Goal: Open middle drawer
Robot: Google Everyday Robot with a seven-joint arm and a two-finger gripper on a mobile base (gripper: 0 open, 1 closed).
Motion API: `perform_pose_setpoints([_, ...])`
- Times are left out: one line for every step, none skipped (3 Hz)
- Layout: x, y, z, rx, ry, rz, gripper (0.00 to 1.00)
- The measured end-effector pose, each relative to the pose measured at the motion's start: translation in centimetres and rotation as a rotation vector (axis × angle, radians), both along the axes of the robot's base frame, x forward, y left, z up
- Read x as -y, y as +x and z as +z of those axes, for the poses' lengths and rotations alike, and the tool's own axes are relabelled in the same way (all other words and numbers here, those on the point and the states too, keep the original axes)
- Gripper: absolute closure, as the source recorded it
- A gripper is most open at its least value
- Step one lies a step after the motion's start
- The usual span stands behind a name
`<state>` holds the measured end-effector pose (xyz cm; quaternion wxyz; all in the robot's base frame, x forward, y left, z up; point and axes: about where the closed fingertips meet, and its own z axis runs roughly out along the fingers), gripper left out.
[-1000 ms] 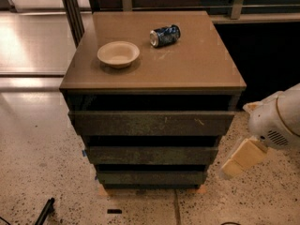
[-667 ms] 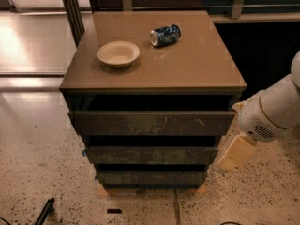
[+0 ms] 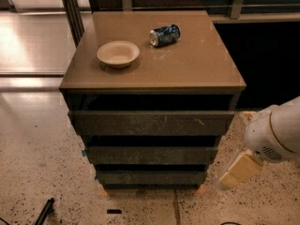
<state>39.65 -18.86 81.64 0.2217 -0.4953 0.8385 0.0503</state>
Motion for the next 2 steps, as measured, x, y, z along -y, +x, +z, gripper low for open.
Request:
perform_pose_setpoints([-0.1, -3.5, -5.6, -0.007, 0.119, -0.109, 0.0])
perform_pose_setpoints([-1.6, -5.5, -12.7, -0.033, 0.278, -0.194, 0.0])
